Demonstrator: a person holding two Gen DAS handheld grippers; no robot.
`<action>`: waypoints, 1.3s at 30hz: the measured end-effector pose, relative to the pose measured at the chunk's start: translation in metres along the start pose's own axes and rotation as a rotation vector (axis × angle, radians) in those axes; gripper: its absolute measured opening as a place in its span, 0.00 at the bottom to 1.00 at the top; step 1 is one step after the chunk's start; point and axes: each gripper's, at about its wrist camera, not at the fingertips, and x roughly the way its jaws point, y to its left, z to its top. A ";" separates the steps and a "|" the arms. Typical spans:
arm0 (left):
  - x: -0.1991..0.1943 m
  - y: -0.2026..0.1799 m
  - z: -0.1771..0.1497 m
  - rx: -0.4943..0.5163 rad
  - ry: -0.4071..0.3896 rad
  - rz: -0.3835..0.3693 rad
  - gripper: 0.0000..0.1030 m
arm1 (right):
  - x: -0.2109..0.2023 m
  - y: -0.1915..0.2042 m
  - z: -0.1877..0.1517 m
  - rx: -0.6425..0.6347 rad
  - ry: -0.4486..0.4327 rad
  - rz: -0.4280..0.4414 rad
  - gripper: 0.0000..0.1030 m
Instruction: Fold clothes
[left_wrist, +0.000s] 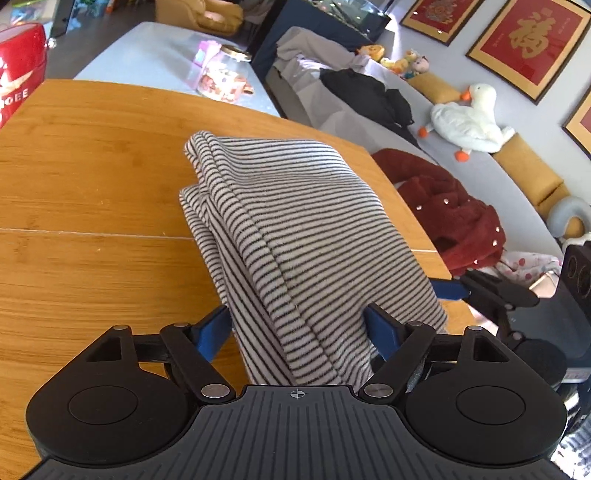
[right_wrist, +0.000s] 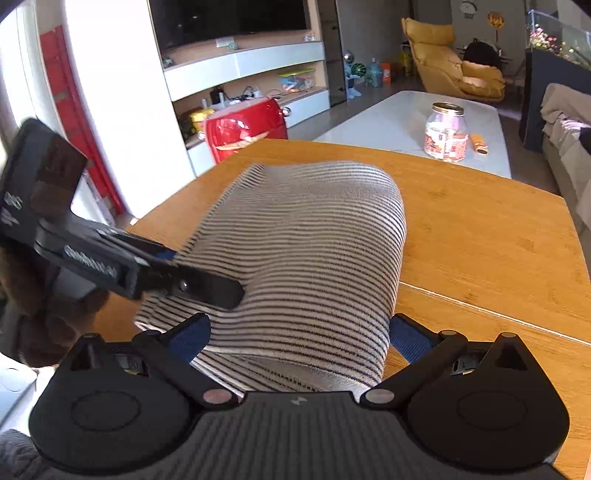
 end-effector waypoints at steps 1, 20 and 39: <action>0.000 -0.001 -0.002 0.013 0.002 0.000 0.81 | -0.008 -0.008 0.007 0.035 -0.012 0.046 1.00; 0.012 0.031 0.007 -0.210 0.045 -0.120 0.83 | 0.044 -0.071 0.033 0.248 0.025 0.182 0.71; 0.001 0.084 0.049 -0.185 -0.094 0.028 0.71 | 0.164 -0.057 0.106 0.262 0.042 0.311 0.76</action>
